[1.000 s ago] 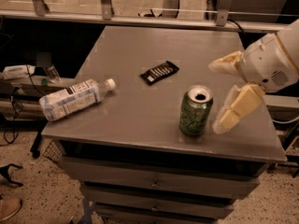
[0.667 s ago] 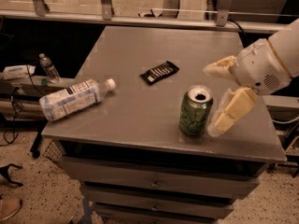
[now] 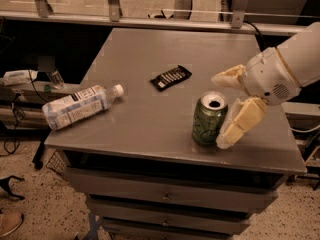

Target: Move green can near rxbar chocolate

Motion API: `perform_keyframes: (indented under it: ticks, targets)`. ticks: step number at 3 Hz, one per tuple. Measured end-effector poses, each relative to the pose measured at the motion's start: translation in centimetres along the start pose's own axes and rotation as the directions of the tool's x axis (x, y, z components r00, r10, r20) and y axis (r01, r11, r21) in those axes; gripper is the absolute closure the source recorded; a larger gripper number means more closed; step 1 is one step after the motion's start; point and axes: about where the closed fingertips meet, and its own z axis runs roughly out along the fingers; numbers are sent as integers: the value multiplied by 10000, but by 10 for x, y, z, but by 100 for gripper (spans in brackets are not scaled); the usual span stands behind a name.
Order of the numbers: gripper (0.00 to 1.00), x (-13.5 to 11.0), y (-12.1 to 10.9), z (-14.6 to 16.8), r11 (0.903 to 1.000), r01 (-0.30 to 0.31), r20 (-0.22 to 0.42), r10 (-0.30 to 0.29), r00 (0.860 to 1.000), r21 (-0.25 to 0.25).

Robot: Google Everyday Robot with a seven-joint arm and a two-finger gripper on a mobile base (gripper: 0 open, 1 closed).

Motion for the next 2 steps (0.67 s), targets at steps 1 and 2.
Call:
perform_keyframes:
  ticks: [1, 2]
  targets:
    - [17, 2, -2, 6, 10000, -27, 95, 28, 10000, -91]
    - [39, 2, -2, 10, 9999, -53, 192, 56, 9998, -159]
